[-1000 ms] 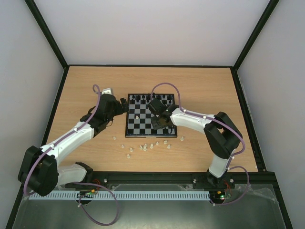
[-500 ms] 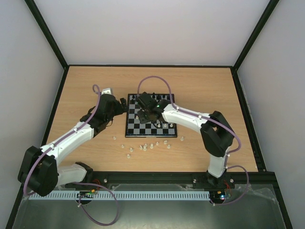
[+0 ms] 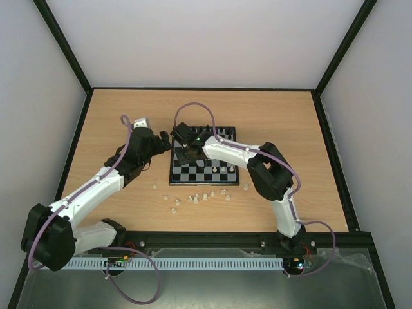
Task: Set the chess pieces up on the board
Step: Pick up the chess piece from the chessboard.
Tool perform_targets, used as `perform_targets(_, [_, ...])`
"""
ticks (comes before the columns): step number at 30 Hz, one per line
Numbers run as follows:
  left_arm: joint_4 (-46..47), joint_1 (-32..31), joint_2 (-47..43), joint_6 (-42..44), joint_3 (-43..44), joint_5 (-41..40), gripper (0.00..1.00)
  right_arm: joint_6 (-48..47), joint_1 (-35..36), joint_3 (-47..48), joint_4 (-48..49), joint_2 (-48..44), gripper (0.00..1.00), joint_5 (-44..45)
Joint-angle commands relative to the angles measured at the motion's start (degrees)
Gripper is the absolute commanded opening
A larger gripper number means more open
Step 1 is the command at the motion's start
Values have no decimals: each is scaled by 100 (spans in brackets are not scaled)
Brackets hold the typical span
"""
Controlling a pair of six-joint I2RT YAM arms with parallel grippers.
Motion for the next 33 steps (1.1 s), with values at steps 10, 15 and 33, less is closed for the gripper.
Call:
perform_targets(10, [-25, -13, -113, -41, -65, -95, 100, -45, 15, 462, -366, 387, 28, 20])
perform_targets(15, [-27, -12, -119, -43, -68, -95, 100, -44, 15, 457, -361, 437, 19, 65])
perform_targets(33, [-21, -13, -156, -43, -77, -69, 99, 99, 19, -1265, -289, -1217, 5, 409])
